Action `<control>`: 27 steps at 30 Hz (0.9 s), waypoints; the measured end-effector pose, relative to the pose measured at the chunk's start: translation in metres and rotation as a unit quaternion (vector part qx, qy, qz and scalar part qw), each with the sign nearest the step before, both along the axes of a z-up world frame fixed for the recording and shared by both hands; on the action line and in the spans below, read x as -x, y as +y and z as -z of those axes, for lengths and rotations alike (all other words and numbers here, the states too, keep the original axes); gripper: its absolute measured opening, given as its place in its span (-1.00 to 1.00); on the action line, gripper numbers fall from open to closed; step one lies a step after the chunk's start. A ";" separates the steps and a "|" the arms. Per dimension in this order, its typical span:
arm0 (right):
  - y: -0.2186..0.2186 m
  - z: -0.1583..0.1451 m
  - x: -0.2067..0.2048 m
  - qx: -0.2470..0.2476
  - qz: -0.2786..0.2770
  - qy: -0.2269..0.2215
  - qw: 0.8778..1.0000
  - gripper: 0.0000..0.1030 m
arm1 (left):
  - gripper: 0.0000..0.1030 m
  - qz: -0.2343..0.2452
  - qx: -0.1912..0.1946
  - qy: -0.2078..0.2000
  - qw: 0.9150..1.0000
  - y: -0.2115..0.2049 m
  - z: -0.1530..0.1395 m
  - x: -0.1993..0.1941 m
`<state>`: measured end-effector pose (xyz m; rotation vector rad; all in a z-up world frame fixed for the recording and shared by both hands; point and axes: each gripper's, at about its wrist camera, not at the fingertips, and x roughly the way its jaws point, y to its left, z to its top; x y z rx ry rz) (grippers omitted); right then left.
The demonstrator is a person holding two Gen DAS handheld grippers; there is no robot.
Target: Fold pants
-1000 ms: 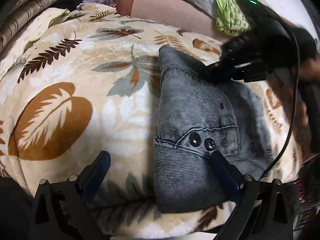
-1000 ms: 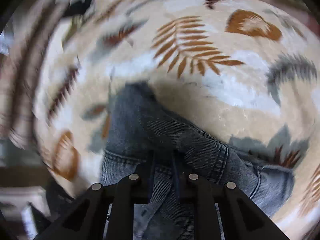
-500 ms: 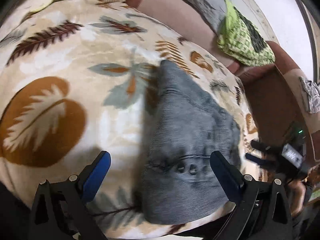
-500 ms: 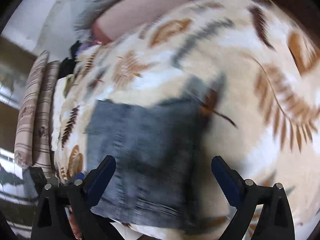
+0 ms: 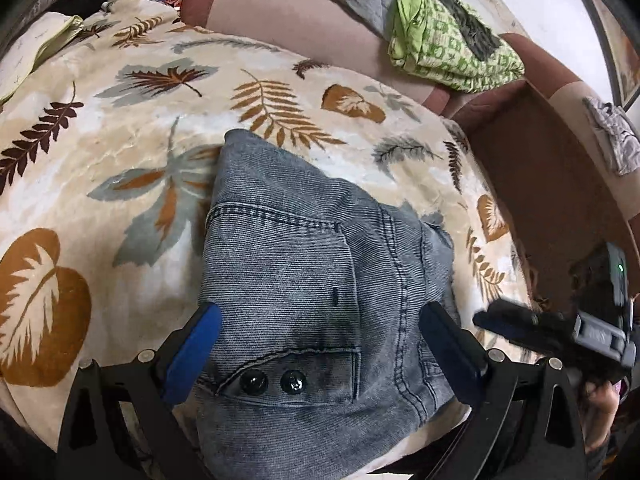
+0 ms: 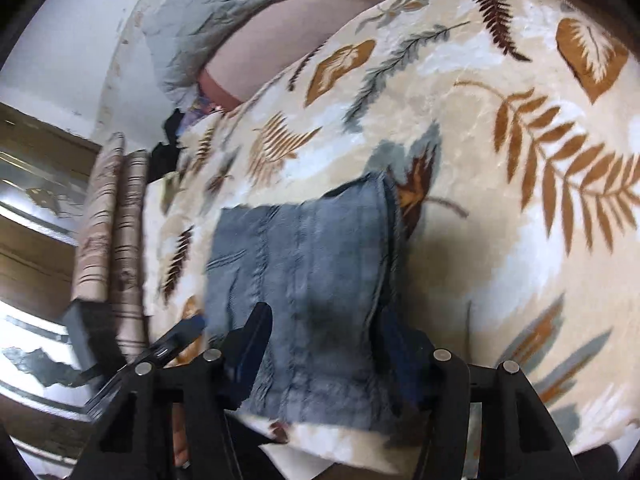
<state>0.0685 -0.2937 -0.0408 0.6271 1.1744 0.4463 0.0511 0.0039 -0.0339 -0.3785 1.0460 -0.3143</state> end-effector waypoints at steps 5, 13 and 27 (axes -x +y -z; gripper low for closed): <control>0.005 0.042 0.000 -0.047 -0.007 0.047 0.998 -0.21 | 0.93 0.007 -0.020 -0.009 1.000 -0.006 -0.006 -0.004; 0.015 0.050 0.003 0.010 -0.034 0.026 0.999 -0.88 | 0.93 0.012 -0.164 0.040 0.986 -0.031 0.022 -0.022; 0.054 0.040 0.022 0.197 -0.094 -0.039 0.975 -0.87 | 0.99 0.032 -0.209 0.002 0.977 -0.037 0.014 0.010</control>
